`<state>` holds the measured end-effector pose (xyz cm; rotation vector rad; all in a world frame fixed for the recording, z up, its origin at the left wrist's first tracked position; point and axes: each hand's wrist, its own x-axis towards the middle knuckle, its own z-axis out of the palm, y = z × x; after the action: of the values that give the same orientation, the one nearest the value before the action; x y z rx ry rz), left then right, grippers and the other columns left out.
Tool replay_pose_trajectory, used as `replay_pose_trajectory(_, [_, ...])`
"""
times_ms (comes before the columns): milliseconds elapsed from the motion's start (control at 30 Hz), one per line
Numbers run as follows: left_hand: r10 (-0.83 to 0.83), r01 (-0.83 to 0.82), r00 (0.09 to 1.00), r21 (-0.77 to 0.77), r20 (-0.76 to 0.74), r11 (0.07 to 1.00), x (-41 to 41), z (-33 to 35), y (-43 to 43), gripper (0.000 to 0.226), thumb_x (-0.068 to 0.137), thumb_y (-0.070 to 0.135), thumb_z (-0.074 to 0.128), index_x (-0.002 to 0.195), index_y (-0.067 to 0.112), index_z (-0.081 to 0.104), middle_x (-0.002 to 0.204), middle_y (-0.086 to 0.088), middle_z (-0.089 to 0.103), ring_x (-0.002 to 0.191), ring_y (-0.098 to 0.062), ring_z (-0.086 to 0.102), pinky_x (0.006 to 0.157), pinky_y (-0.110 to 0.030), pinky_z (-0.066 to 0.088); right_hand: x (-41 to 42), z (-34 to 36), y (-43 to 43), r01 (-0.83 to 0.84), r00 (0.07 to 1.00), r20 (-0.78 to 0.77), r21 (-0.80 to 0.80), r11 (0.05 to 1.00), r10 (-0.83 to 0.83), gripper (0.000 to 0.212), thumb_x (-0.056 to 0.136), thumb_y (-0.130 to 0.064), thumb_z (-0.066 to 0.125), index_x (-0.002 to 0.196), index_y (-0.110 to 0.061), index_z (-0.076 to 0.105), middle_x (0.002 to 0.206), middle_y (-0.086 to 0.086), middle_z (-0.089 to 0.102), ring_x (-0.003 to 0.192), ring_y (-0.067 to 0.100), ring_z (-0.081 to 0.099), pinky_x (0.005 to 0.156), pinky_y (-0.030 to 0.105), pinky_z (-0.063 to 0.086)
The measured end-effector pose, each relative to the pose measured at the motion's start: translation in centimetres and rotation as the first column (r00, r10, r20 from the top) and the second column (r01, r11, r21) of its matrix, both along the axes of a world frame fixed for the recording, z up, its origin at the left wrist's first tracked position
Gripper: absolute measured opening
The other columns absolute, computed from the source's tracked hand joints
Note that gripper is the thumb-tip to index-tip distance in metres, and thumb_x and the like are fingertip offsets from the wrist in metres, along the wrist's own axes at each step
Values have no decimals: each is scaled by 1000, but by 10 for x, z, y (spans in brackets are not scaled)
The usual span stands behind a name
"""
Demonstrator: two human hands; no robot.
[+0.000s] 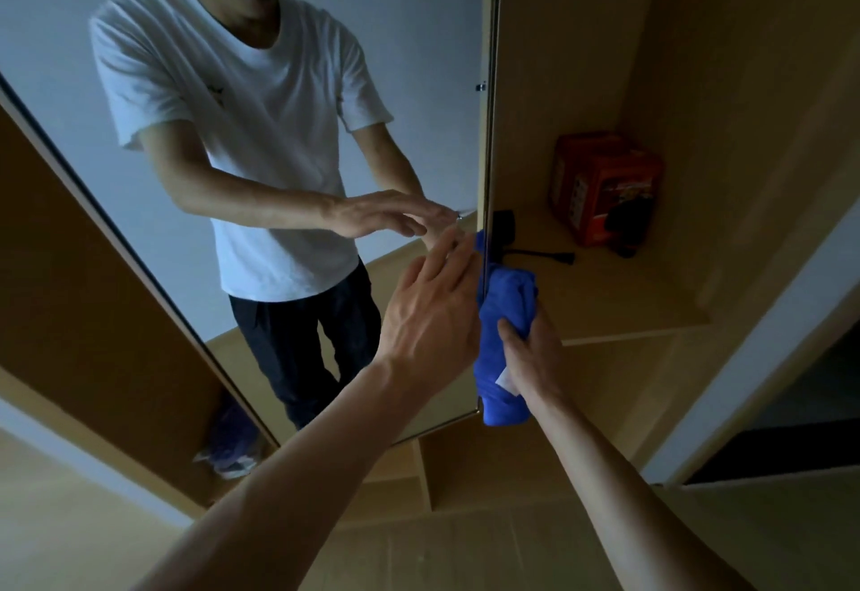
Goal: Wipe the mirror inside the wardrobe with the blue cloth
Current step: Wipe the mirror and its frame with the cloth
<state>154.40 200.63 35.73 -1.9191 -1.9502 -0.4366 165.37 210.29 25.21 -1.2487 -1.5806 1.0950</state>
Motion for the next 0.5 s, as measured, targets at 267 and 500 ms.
replay_pose_trajectory(267, [-67, -20, 875, -174, -480, 985, -2, 25, 40, 64, 101, 30, 40, 159, 8, 25, 170, -9, 13, 158, -28, 0, 122, -45, 20, 6, -2, 5, -43, 996, 76, -74, 996, 49, 35, 98, -23, 56, 131, -11, 53, 115, 10, 66, 100, 25, 64, 89, 38, 50])
replay_pose_trajectory(500, [-60, -106, 804, -241, -592, 965, -8, 25, 47, 61, 104, 29, 31, 160, 6, 21, 170, -10, 12, 158, -30, -5, 126, -45, 7, 8, -11, 16, -83, 989, 108, -133, 988, 97, 41, 96, -21, 56, 136, -11, 51, 123, 9, 64, 112, 26, 62, 100, 44, 49])
